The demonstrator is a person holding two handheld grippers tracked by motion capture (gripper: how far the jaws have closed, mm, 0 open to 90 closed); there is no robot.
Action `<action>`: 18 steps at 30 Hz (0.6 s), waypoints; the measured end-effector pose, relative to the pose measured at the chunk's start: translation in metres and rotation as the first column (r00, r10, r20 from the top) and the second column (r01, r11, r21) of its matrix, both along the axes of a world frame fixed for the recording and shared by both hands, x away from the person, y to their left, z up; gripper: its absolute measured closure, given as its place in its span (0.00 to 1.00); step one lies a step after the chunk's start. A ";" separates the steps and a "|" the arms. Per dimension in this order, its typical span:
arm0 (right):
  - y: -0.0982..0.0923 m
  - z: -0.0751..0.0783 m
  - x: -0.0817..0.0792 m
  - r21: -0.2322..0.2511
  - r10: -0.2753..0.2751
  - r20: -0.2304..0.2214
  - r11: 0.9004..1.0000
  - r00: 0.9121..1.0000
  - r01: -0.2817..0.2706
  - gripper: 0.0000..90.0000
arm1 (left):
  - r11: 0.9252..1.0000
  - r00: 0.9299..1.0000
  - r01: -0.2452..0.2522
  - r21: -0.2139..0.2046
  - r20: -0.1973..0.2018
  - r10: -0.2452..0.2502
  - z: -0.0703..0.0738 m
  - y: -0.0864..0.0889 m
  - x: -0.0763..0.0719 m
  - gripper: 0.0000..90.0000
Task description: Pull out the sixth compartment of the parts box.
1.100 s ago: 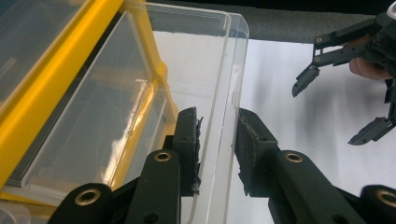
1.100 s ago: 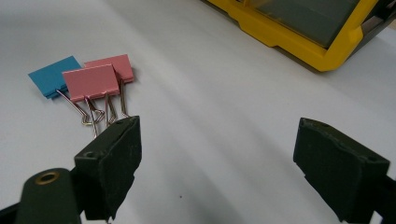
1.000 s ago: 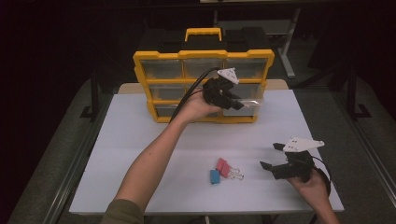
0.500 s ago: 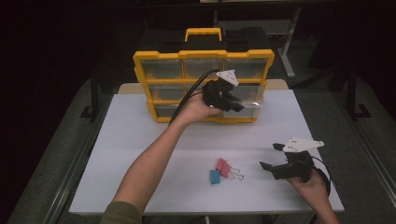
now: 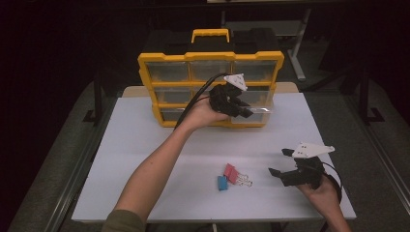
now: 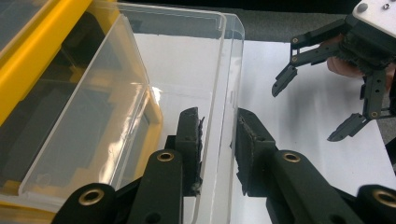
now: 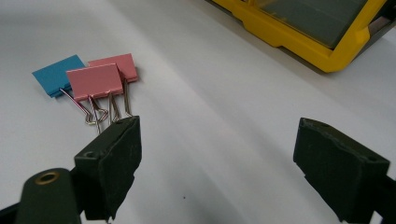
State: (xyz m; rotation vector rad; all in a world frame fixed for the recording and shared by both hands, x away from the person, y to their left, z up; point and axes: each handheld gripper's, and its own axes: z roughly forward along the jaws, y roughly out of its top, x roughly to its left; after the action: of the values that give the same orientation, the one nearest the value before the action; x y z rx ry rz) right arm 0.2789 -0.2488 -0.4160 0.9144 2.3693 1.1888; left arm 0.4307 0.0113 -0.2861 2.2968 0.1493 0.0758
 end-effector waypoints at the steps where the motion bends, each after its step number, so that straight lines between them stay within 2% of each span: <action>1: 0.000 0.000 0.000 0.000 0.000 -0.002 1.000 1.000 0.000 0.16 | 1.000 1.000 0.000 -0.001 -0.001 0.000 0.000 0.000 0.000 0.81; 7: 0.000 -0.001 0.000 0.000 0.003 0.000 1.000 1.000 -0.003 0.16 | 1.000 1.000 0.006 0.006 0.005 -0.006 -0.001 -0.001 -0.001 0.81; 18: 0.001 -0.001 0.000 -0.001 0.004 0.001 1.000 1.000 -0.004 0.16 | 1.000 1.000 -0.001 -0.005 -0.008 0.001 -0.003 0.001 -0.001 0.80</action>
State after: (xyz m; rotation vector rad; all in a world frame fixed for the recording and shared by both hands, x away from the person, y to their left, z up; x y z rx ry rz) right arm 0.2793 -0.2483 -0.4167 0.9093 2.3710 1.1896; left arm 0.4296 0.0119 -0.2888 2.2922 0.1548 0.0667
